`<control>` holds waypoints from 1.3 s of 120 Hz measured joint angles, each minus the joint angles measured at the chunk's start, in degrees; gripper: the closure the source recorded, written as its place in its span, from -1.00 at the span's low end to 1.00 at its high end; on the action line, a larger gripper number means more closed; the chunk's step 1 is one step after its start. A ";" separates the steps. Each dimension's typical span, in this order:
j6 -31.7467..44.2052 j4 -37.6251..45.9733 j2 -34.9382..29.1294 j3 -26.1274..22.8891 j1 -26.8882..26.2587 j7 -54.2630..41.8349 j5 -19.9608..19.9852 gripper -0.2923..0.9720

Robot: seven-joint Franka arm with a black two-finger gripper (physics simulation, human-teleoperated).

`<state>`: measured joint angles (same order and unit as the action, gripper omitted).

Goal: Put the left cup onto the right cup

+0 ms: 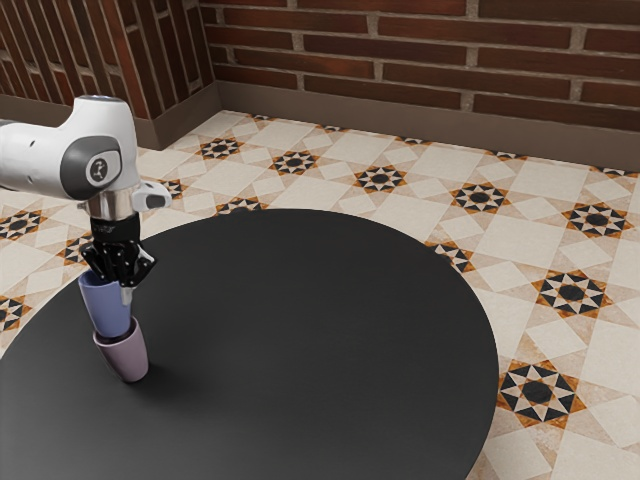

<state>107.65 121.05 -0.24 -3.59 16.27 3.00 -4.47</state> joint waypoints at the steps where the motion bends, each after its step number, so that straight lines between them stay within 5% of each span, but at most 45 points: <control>1: -0.03 -0.01 -0.01 -0.01 0.01 0.03 0.02 0.62; 36: -1.16 -0.09 -0.15 -0.18 0.13 1.07 0.89 0.34; 113: -3.64 -1.98 -3.09 -0.83 -1.55 2.72 1.49 0.07; 156: -6.17 -6.16 -3.75 -1.85 -5.44 3.61 2.09 -0.36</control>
<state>101.48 114.89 -3.99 -5.44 10.82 6.61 -2.37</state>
